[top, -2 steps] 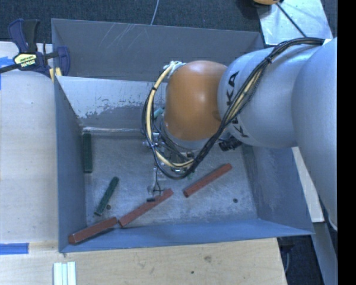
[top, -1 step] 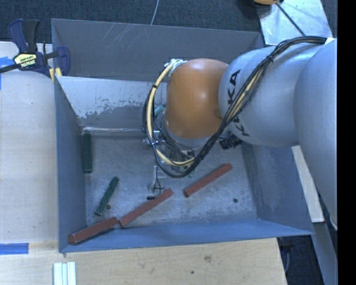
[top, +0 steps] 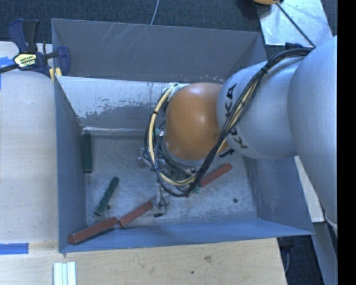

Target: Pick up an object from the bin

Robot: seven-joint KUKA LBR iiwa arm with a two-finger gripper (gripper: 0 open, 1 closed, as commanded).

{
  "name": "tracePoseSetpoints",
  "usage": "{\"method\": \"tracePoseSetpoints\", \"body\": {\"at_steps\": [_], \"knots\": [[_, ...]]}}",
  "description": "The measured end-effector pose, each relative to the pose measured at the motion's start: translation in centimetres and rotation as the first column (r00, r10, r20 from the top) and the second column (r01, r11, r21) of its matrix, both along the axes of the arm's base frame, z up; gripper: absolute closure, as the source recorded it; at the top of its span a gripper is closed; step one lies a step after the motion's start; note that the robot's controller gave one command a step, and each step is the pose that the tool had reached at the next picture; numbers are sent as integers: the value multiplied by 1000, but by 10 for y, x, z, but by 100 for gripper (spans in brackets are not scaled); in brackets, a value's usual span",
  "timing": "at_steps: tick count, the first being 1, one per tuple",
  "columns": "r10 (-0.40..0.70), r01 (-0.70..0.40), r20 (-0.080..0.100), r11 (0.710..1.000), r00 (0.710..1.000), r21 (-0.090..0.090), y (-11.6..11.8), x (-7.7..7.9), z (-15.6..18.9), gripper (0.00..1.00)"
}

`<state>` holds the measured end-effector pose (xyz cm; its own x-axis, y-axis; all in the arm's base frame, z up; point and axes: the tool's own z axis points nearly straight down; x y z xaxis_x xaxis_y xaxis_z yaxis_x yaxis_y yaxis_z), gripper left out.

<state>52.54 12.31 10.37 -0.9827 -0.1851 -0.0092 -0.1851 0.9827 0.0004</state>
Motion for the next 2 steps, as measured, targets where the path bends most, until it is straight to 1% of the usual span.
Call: {"method": "tracePoseSetpoints", "body": {"at_steps": [1,2], "knots": [[139,-139,-4,990,990,0,-27,-31,-32,100],[139,-139,-4,990,990,0,-27,-31,-32,100]]}}
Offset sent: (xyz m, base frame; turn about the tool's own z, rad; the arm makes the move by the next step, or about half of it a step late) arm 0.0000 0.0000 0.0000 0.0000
